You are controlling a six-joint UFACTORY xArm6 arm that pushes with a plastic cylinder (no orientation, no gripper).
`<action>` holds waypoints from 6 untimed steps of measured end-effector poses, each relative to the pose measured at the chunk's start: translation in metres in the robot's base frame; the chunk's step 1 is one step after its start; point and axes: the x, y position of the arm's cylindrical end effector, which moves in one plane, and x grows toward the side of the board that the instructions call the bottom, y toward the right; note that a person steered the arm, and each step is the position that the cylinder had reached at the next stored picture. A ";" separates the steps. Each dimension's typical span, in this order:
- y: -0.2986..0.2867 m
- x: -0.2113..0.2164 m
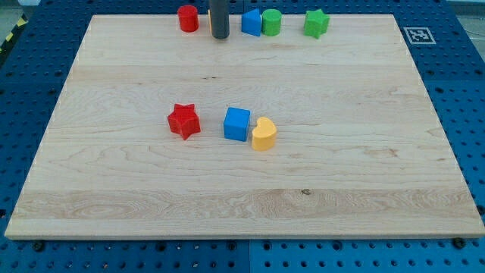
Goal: Move the yellow heart diagonally to the top right side of the blue cube
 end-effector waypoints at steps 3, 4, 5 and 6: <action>0.069 0.082; 0.114 0.125; 0.166 0.161; 0.188 0.229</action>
